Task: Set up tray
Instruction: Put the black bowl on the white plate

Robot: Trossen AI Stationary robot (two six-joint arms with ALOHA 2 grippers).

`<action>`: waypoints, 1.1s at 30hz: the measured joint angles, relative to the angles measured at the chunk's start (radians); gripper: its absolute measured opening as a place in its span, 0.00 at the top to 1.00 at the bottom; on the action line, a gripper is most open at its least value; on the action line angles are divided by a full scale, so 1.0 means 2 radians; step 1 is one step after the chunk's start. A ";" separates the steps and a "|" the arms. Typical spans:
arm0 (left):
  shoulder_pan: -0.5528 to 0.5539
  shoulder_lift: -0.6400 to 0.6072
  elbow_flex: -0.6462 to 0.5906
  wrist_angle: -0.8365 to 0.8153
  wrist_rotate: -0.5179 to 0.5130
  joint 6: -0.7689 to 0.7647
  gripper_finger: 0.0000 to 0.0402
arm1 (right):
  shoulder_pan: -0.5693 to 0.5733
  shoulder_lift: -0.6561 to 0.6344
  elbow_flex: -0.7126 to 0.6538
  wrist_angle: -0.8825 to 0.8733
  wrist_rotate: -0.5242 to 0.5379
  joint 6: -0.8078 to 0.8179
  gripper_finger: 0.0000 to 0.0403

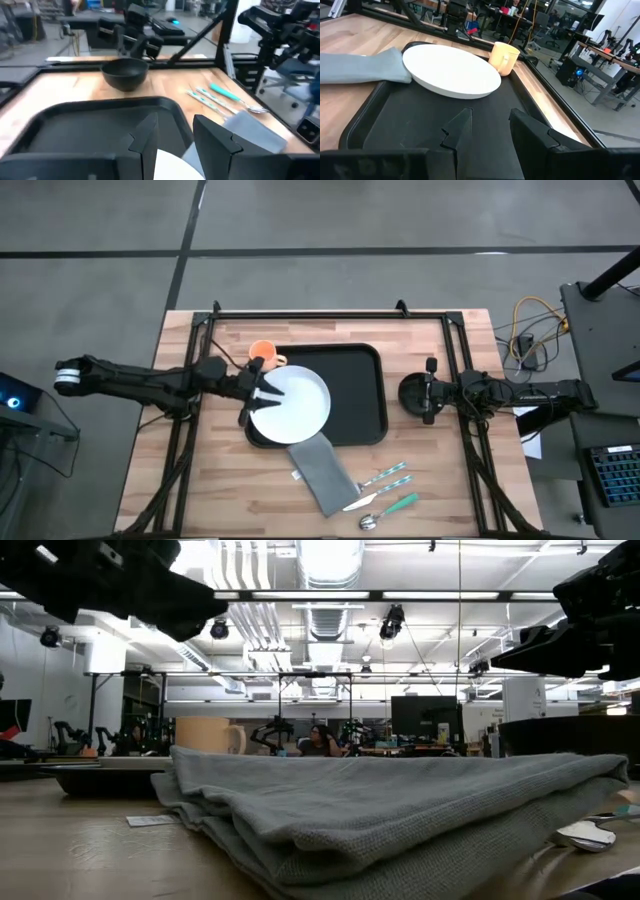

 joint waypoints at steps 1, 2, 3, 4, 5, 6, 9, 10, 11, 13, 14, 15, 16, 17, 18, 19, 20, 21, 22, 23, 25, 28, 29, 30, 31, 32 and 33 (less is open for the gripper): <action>-0.002 0.000 -0.005 0.012 -0.004 0.002 0.74 | 0.000 0.000 0.000 0.000 0.000 0.000 0.70; -0.003 0.000 -0.011 0.028 -0.006 0.006 0.74 | 0.000 0.000 0.000 0.000 0.000 0.000 0.70; -0.003 0.000 -0.019 0.046 -0.007 0.009 0.74 | 0.000 0.000 0.000 0.000 0.000 0.000 0.70; -0.003 -0.001 -0.029 0.065 -0.007 0.010 0.74 | 0.000 0.000 0.000 0.000 0.000 0.000 0.70; -0.003 -0.001 -0.039 0.087 -0.007 0.011 0.74 | 0.000 0.000 0.000 0.000 0.000 0.000 0.70; -0.003 -0.003 -0.049 0.106 -0.007 0.011 0.74 | 0.000 0.000 0.000 0.000 0.000 0.000 0.70; -0.003 -0.016 -0.073 0.131 -0.007 0.012 0.74 | 0.000 0.000 0.000 0.000 0.000 0.000 0.70; -0.002 -0.023 -0.077 0.131 -0.007 0.013 0.74 | 0.000 0.000 0.000 0.000 0.000 0.000 0.70; -0.002 -0.032 -0.080 0.131 -0.008 0.014 0.74 | 0.000 0.000 0.000 0.000 0.000 0.000 0.70; -0.002 -0.055 -0.085 0.124 -0.007 0.014 0.74 | 0.000 0.000 0.000 0.000 0.000 0.000 0.70; -0.002 -0.069 -0.087 0.122 -0.008 0.015 0.74 | 0.000 0.000 0.000 0.000 0.000 0.000 0.70; -0.002 -0.082 -0.090 0.122 -0.008 0.015 0.74 | 0.000 0.000 0.000 0.000 0.000 0.000 0.70; -0.002 -0.096 -0.093 0.120 -0.008 0.015 0.74 | 0.000 0.000 0.000 0.000 0.000 0.000 0.70; -0.002 -0.110 -0.097 0.118 -0.008 0.015 0.74 | 0.000 0.000 0.000 0.000 0.000 0.000 0.70; -0.002 -0.124 -0.101 0.111 -0.007 0.015 0.74 | 0.000 0.000 0.000 0.000 0.000 0.000 0.70; -0.002 -0.139 -0.107 0.105 -0.007 0.015 0.74 | 0.000 0.000 0.000 0.000 0.000 0.000 0.70; -0.002 -0.153 -0.113 0.101 -0.008 0.015 0.74 | 0.000 0.000 0.000 0.000 0.000 0.000 0.70; -0.002 -0.166 -0.119 0.099 -0.008 0.015 0.74 | 0.000 0.000 0.000 0.000 0.000 0.000 0.70; -0.002 -0.178 -0.126 0.098 -0.008 0.015 0.74 | 0.000 0.000 0.000 0.000 0.000 0.000 0.70; -0.002 -0.190 -0.133 0.097 -0.008 0.015 0.74 | 0.000 0.000 0.000 0.000 0.000 0.000 0.70; -0.002 -0.214 -0.144 0.097 -0.008 0.015 0.74 | 0.000 0.000 0.000 0.000 0.000 0.000 0.69; -0.002 -0.248 -0.156 0.096 -0.010 0.015 0.74 | 0.000 0.000 0.000 0.000 0.000 0.000 0.70; -0.002 -0.258 -0.159 0.095 -0.010 0.015 0.74 | 0.000 0.000 0.000 0.000 0.000 0.000 0.70; -0.002 -0.267 -0.162 0.094 -0.010 0.015 0.74 | 0.000 0.000 0.000 0.000 0.000 0.000 0.70; -0.002 -0.274 -0.164 0.094 -0.010 0.015 0.74 | 0.000 0.000 0.000 0.000 0.000 0.000 0.70; -0.002 -0.282 -0.165 0.094 -0.010 0.013 0.74 | 0.000 0.000 0.000 0.000 0.000 0.000 0.70; -0.002 -0.289 -0.166 0.093 -0.010 0.013 0.74 | 0.000 0.000 0.000 0.000 0.000 0.000 0.69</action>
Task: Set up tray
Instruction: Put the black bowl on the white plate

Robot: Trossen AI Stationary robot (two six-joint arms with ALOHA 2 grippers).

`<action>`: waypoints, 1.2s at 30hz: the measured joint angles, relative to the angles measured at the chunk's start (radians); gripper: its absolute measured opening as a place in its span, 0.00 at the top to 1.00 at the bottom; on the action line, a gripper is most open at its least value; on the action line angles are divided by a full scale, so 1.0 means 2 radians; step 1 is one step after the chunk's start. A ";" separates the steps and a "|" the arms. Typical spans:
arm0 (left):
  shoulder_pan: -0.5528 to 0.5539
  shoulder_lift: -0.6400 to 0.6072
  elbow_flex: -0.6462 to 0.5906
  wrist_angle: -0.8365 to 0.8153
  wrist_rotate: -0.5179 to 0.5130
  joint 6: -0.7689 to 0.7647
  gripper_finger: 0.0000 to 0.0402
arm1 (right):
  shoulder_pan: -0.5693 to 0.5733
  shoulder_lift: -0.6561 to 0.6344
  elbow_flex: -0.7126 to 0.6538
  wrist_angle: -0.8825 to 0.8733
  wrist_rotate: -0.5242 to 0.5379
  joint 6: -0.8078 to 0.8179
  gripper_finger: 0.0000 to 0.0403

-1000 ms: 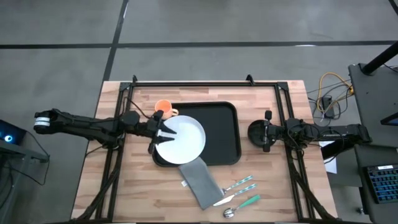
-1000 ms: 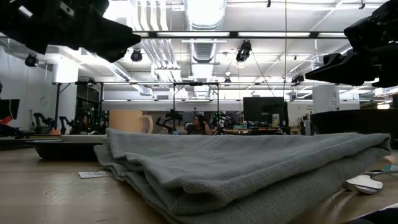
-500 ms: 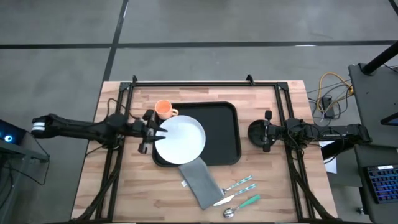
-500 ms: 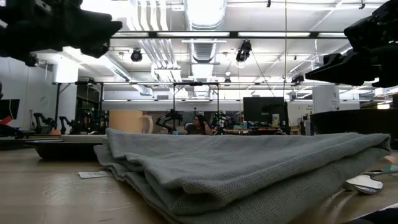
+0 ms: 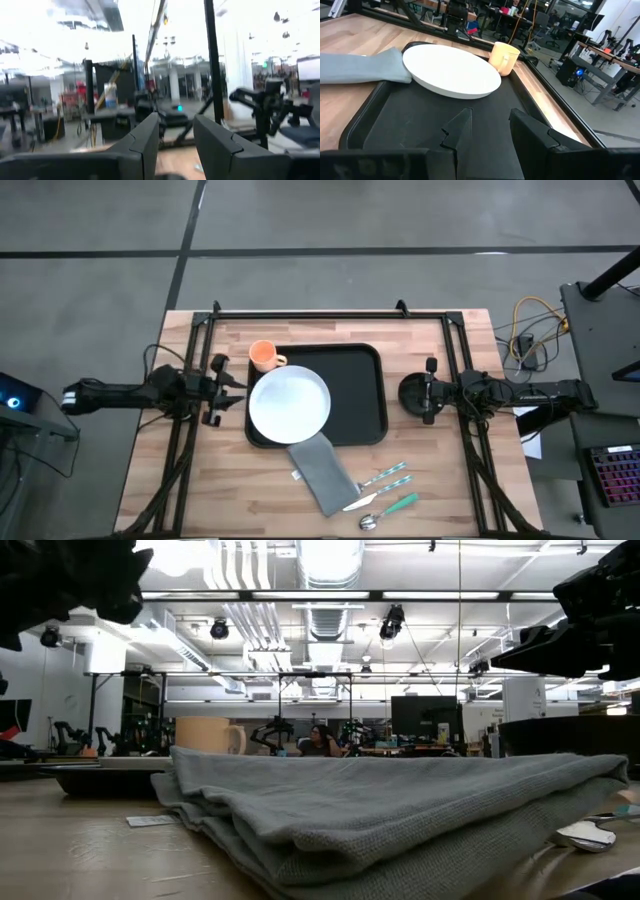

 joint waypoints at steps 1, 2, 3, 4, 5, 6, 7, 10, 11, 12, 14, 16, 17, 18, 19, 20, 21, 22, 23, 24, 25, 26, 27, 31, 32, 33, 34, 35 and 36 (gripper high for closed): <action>0.000 -0.006 -0.001 -0.005 0.000 0.000 0.74 | 0.000 0.000 0.000 0.000 0.000 0.000 0.70; 0.000 -0.013 -0.002 -0.019 0.000 0.000 0.74 | 0.000 0.000 0.000 0.000 0.000 0.000 0.70; 0.000 -0.018 -0.002 -0.033 0.000 0.000 0.74 | 0.000 0.000 0.000 0.000 0.000 0.000 0.70; 0.000 -0.024 -0.001 -0.044 -0.001 0.000 0.74 | 0.000 0.000 0.000 0.000 0.000 0.000 0.70; 0.000 -0.030 0.001 -0.059 -0.004 0.000 0.74 | 0.000 0.000 0.000 0.000 0.000 0.000 0.70; 0.000 -0.036 0.002 -0.073 -0.011 0.000 0.74 | 0.000 0.000 0.000 0.000 0.000 0.000 0.70; 0.000 -0.043 0.005 -0.087 -0.017 0.000 0.74 | 0.000 0.000 0.000 0.000 0.000 0.000 0.70; 0.000 -0.061 0.008 -0.118 -0.026 0.001 0.74 | 0.000 0.000 0.000 0.000 0.000 0.000 0.70; 0.000 -0.066 0.007 -0.121 -0.027 0.002 0.74 | 0.000 0.000 0.000 0.000 0.000 0.000 0.70; 0.000 -0.071 0.006 -0.122 -0.026 0.002 0.74 | 0.000 0.000 0.000 0.000 0.000 0.000 0.69; 0.000 -0.081 0.004 -0.123 -0.026 0.002 0.74 | 0.000 0.000 0.000 0.000 0.000 0.000 0.70; 0.000 -0.090 -0.001 -0.123 -0.026 0.002 0.74 | 0.000 0.000 0.000 0.000 0.000 0.000 0.70; 0.000 -0.093 -0.003 -0.127 -0.026 0.002 0.74 | 0.000 0.000 0.000 0.000 0.000 0.000 0.69; 0.000 -0.097 -0.003 -0.134 -0.026 0.003 0.74 | 0.000 0.000 0.000 0.000 0.000 0.000 0.70; 0.000 -0.100 -0.003 -0.141 -0.026 0.003 0.74 | 0.000 0.000 0.000 0.000 0.000 0.000 0.70; 0.000 -0.102 -0.003 -0.147 -0.026 0.004 0.74 | 0.000 0.000 0.000 0.000 0.000 0.000 0.70; 0.000 -0.104 -0.003 -0.152 -0.026 0.005 0.74 | 0.000 0.000 0.000 0.000 0.000 0.000 0.69; 0.000 -0.105 -0.003 -0.158 -0.026 0.008 0.74 | 0.000 0.000 0.000 0.000 0.000 0.000 0.70; 0.000 -0.107 -0.003 -0.162 -0.026 0.009 0.74 | 0.000 0.000 0.000 0.000 0.000 0.000 0.70; 0.000 -0.108 -0.003 -0.169 -0.026 0.011 0.74 | 0.000 0.000 0.000 0.000 0.000 0.000 0.70; 0.000 -0.107 -0.003 -0.177 -0.026 0.015 0.74 | 0.000 0.000 0.000 0.000 0.000 0.000 0.69; 0.000 -0.106 -0.003 -0.186 -0.026 0.017 0.74 | 0.000 0.000 0.000 0.000 0.000 0.000 0.70; 0.000 -0.106 -0.003 -0.193 -0.026 0.017 0.74 | 0.000 0.000 0.000 0.000 0.000 0.000 0.70; 0.000 -0.107 -0.003 -0.220 -0.026 0.027 0.74 | 0.000 0.000 0.000 0.000 0.000 0.000 0.70; 0.000 -0.106 -0.003 -0.224 -0.026 0.030 0.74 | 0.000 0.000 0.000 0.000 0.000 0.000 0.70; 0.000 -0.107 -0.003 -0.226 -0.026 0.032 0.74 | 0.000 0.000 0.000 0.000 0.000 0.000 0.70; 0.000 -0.107 -0.003 -0.231 -0.026 0.034 0.74 | 0.000 0.000 0.000 0.000 0.000 0.000 0.70; 0.000 -0.107 -0.003 -0.236 -0.026 0.034 0.74 | 0.000 0.000 0.000 0.000 0.000 0.000 0.69; 0.000 -0.106 -0.003 -0.240 -0.026 0.034 0.74 | 0.000 0.000 0.000 0.000 0.000 0.000 0.70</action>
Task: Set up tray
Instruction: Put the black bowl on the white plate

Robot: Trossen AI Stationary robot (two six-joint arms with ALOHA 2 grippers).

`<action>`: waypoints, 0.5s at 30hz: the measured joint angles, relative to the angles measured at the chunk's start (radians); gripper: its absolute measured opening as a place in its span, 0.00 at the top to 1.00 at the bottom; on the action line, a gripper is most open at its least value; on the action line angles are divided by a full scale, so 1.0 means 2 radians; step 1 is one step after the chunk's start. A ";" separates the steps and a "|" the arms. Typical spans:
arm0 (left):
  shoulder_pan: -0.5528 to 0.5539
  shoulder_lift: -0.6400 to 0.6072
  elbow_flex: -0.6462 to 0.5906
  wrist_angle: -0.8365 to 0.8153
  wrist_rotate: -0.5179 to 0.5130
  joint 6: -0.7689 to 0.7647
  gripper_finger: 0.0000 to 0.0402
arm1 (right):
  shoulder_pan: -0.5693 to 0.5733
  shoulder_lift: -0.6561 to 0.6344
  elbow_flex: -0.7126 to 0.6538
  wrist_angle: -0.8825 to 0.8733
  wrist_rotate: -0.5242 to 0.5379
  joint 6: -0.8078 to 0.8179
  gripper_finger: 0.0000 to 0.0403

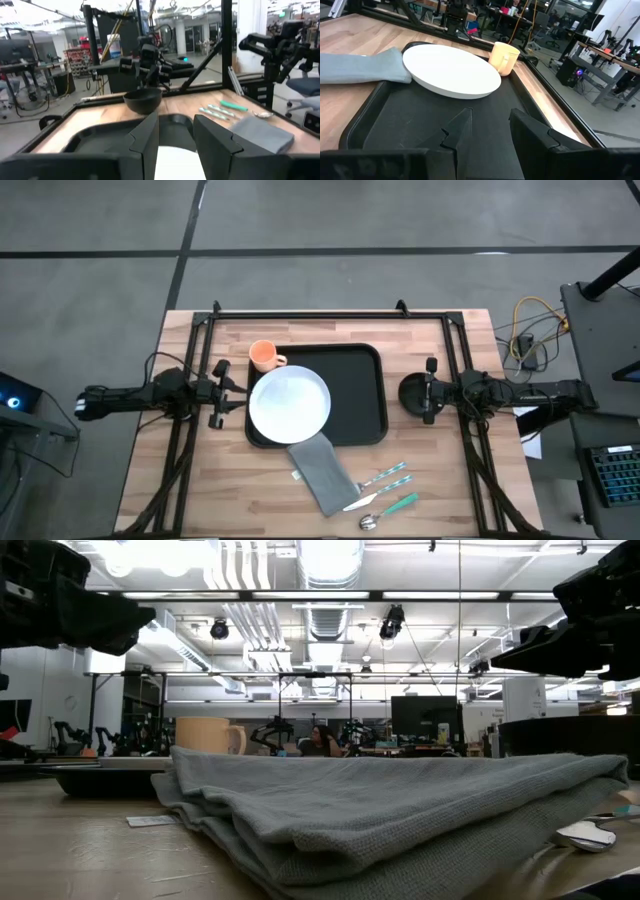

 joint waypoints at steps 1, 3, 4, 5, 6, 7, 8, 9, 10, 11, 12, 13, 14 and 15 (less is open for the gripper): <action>0.000 0.000 0.000 -0.001 0.000 0.002 0.74 | 0.000 0.000 0.000 0.000 0.000 0.000 0.70; 0.000 0.000 0.000 0.000 0.000 0.006 0.74 | 0.000 0.000 0.000 0.000 0.000 0.000 0.70; 0.000 0.000 0.000 0.000 0.000 0.007 0.74 | 0.000 0.000 0.000 0.000 0.000 0.000 0.70; 0.000 0.000 0.000 -0.002 -0.001 0.007 0.74 | 0.000 0.000 0.000 0.000 0.000 0.000 0.70; 0.000 0.000 0.000 -0.004 -0.004 0.007 0.74 | 0.000 0.000 0.000 0.000 0.000 0.000 0.70; 0.000 0.000 0.000 -0.008 -0.008 0.007 0.74 | 0.000 0.000 0.000 0.000 0.000 0.000 0.70; 0.000 0.000 0.001 -0.013 -0.013 0.007 0.74 | 0.000 0.000 0.000 0.000 0.000 0.000 0.70; 0.000 0.000 0.001 -0.018 -0.016 0.007 0.74 | 0.000 0.000 0.000 0.000 0.000 0.000 0.70; 0.000 0.000 0.001 -0.020 -0.021 0.008 0.74 | 0.000 0.000 0.000 0.000 0.000 0.000 0.70; 0.000 0.000 0.001 -0.023 -0.028 0.008 0.74 | 0.000 0.000 0.000 0.000 0.000 0.000 0.70; 0.000 0.000 0.001 -0.023 -0.032 0.008 0.74 | 0.000 0.000 0.000 0.000 0.000 0.000 0.70; 0.000 0.000 0.001 -0.024 -0.039 0.007 0.74 | 0.000 0.000 0.000 0.000 0.000 0.000 0.70; 0.000 0.000 0.001 -0.025 -0.041 0.008 0.74 | 0.000 0.000 0.000 0.000 0.000 0.000 0.70; 0.000 0.000 0.001 -0.025 -0.041 0.008 0.74 | 0.000 0.000 0.000 0.000 0.000 0.000 0.70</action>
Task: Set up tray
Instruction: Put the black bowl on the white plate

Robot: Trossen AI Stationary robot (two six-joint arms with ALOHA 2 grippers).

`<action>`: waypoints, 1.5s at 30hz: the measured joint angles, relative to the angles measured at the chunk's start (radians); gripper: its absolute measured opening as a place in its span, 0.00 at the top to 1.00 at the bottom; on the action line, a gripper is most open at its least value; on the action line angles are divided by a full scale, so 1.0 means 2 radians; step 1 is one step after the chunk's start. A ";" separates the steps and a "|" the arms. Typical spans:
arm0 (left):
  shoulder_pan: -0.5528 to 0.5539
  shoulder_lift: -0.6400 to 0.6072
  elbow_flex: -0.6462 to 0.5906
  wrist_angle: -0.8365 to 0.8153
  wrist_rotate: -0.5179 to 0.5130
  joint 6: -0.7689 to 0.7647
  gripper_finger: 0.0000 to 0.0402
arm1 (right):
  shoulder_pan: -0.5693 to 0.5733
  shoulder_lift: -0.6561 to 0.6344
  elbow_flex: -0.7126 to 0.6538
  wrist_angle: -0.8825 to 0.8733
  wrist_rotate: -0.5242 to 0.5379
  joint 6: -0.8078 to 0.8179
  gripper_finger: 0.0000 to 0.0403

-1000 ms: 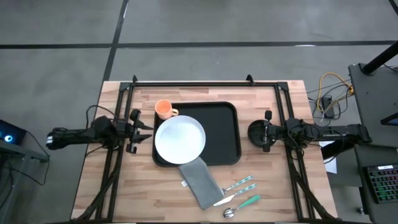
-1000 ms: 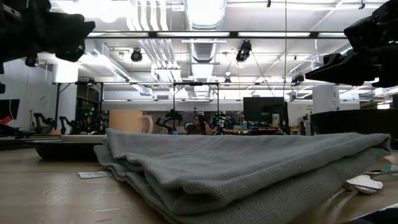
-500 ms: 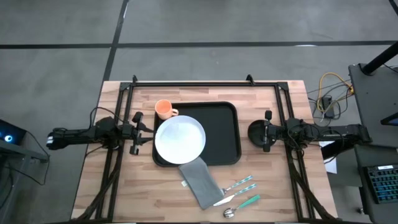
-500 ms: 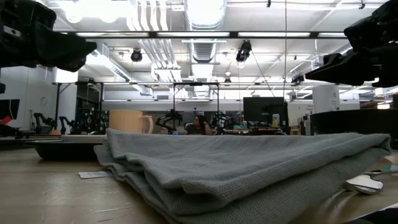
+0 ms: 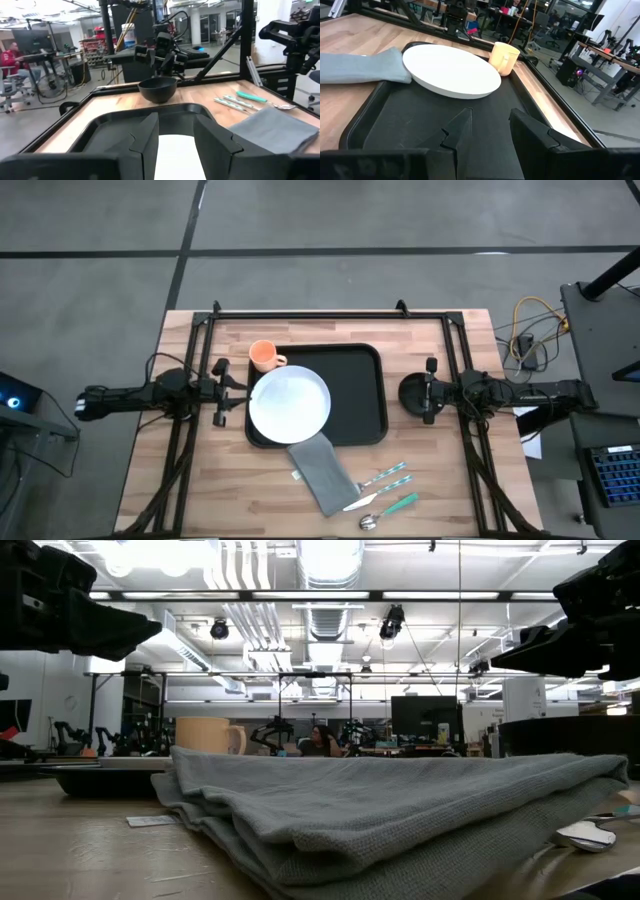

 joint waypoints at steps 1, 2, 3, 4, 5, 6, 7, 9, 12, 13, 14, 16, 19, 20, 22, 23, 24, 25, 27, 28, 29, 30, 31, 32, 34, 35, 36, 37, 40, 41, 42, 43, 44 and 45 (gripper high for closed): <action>0.000 0.000 0.000 0.000 0.000 0.000 0.74 | 0.000 0.000 0.000 0.000 0.000 0.000 0.70; 0.000 0.000 0.000 0.000 0.000 0.000 0.74 | 0.000 0.000 0.000 0.000 0.000 0.000 0.70; 0.000 0.000 0.000 0.000 0.000 0.000 0.74 | 0.000 0.000 0.000 0.000 0.000 0.000 0.70; 0.000 0.001 0.000 0.000 0.000 0.000 0.74 | 0.000 0.000 0.000 0.000 0.000 0.000 0.69; 0.000 0.001 0.000 0.000 0.000 0.000 0.74 | 0.000 0.000 0.000 0.000 0.000 0.000 0.70; 0.000 0.003 0.000 0.000 0.000 0.000 0.74 | 0.000 0.000 0.000 0.000 0.000 0.000 0.70; 0.000 0.005 0.000 -0.001 0.000 0.000 0.74 | 0.000 0.000 0.000 0.000 0.000 0.000 0.70; 0.000 0.008 0.000 -0.001 0.000 0.000 0.74 | 0.000 0.000 0.000 0.000 0.000 0.000 0.69; 0.000 0.016 0.000 -0.001 0.000 0.000 0.74 | 0.000 0.000 0.000 0.000 0.000 0.000 0.70; 0.000 0.019 0.000 -0.001 0.000 0.000 0.74 | 0.000 0.000 0.000 0.000 0.000 0.000 0.70; 0.000 0.021 0.000 -0.001 0.000 0.000 0.74 | 0.000 0.000 0.000 0.000 0.000 0.000 0.70; 0.000 0.027 0.000 -0.001 0.000 0.000 0.74 | 0.000 0.000 0.000 0.000 0.000 0.000 0.70; 0.000 0.037 0.000 -0.001 0.000 0.000 0.74 | 0.000 0.000 0.000 0.000 0.000 0.000 0.70; 0.000 0.041 0.000 -0.001 0.000 0.000 0.74 | 0.000 0.000 0.000 0.000 0.000 0.000 0.70; 0.000 0.048 0.000 -0.001 0.000 0.000 0.74 | 0.000 0.000 0.000 0.000 0.000 0.000 0.70; 0.000 0.050 0.000 -0.001 0.000 -0.001 0.74 | 0.000 0.000 0.000 0.000 0.000 0.000 0.70; 0.000 0.053 0.000 0.000 0.000 -0.001 0.74 | 0.000 0.000 0.000 0.000 0.000 0.000 0.70; 0.000 0.054 0.000 0.001 0.000 -0.001 0.74 | 0.000 0.000 0.000 0.000 0.000 0.000 0.69; 0.000 0.053 -0.001 0.005 0.000 -0.004 0.74 | 0.000 0.000 0.000 0.000 0.000 0.000 0.70; 0.000 0.052 -0.001 0.007 0.000 -0.005 0.74 | 0.000 0.000 0.000 0.000 0.000 0.000 0.70; 0.000 0.051 -0.001 0.010 0.000 -0.006 0.74 | 0.000 0.000 0.000 0.000 0.000 0.000 0.69; 0.000 0.049 -0.001 0.011 0.000 -0.006 0.74 | 0.000 0.000 0.000 0.000 0.000 0.000 0.70; 0.000 0.046 -0.001 0.012 0.000 -0.006 0.74 | 0.000 0.000 0.000 0.000 0.000 0.000 0.70; 0.000 0.045 -0.001 0.012 0.000 -0.006 0.74 | 0.000 0.000 0.000 0.000 0.000 0.000 0.70; 0.000 0.041 -0.002 0.012 0.000 -0.006 0.74 | 0.000 0.000 0.000 0.000 0.000 0.000 0.70; 0.000 0.038 -0.002 0.013 0.000 -0.006 0.74 | 0.000 0.000 0.000 0.000 0.000 0.000 0.70; 0.000 0.036 -0.002 0.013 0.000 -0.007 0.74 | 0.000 0.000 0.000 0.000 0.000 0.000 0.70; 0.000 0.033 -0.002 0.013 0.000 -0.008 0.74 | 0.000 0.000 0.000 0.000 0.000 0.000 0.70; 0.000 0.022 -0.001 0.014 0.000 -0.008 0.74 | 0.000 0.000 0.000 0.000 0.000 0.000 0.70; 0.000 0.017 -0.001 0.014 0.000 -0.008 0.74 | 0.000 0.000 0.000 0.000 0.000 0.000 0.70; 0.000 0.010 -0.001 0.014 0.000 -0.010 0.74 | 0.000 0.000 0.000 0.000 0.000 0.000 0.70; 0.000 0.003 -0.001 0.015 0.000 -0.012 0.74 | 0.000 0.000 0.000 0.000 0.000 0.000 0.70; 0.000 -0.005 -0.002 0.015 0.000 -0.012 0.74 | 0.000 0.000 0.000 0.000 0.000 0.000 0.70; 0.000 -0.012 -0.002 0.016 0.000 -0.012 0.74 | 0.000 0.000 0.000 0.000 0.000 0.000 0.70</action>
